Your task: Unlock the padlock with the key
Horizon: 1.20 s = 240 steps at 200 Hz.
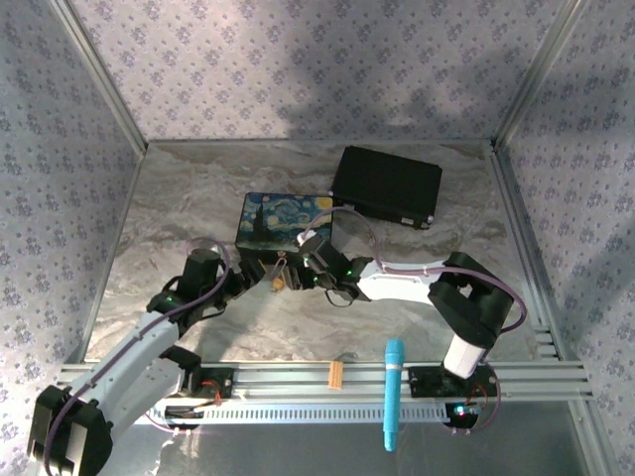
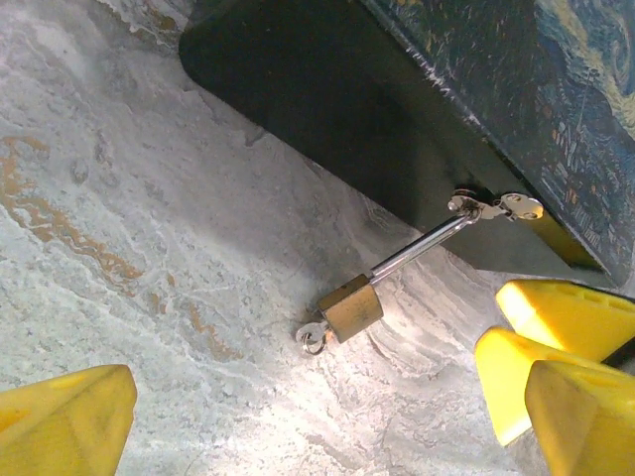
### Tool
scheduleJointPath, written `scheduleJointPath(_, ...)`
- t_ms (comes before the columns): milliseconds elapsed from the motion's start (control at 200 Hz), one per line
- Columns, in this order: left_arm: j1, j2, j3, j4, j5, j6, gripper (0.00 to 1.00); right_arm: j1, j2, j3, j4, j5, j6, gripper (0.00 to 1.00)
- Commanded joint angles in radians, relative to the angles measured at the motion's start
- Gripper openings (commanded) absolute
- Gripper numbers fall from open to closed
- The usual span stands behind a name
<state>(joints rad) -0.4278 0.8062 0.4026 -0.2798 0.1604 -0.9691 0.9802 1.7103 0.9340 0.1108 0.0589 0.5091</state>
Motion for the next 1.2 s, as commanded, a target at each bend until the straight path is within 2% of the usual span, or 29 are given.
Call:
scheduleJointPath(0, -0.005, -0.018, -0.001, 0.026, -0.002, -0.011, 1.0, 0.038, 0.042, 0.029, 0.009, -0.03, 0.036, 0.61)
scheduleJointPath(220, -0.006, -0.031, -0.009, 0.019, -0.003, -0.011, 1.0, 0.045, 0.138, 0.074, 0.022, -0.014, 0.112, 0.67)
scheduleJointPath(615, -0.006, -0.049, -0.022, 0.008, -0.026, -0.008, 1.0, 0.058, 0.225, 0.157, -0.015, -0.009, 0.111, 0.67)
scheduleJointPath(710, -0.006, -0.051, -0.021, 0.007, -0.029, -0.006, 1.0, 0.062, 0.247, 0.191, -0.076, 0.015, 0.133, 0.65)
scheduleJointPath(860, -0.006, -0.052, -0.02, 0.003, -0.032, -0.005, 1.0, 0.057, 0.273, 0.219, -0.138, 0.027, 0.166, 0.6)
scheduleJointPath(1194, -0.006, -0.073, -0.015, -0.028, -0.057, 0.006, 1.0, 0.052, 0.245, 0.165, -0.1, 0.003, 0.194, 0.38)
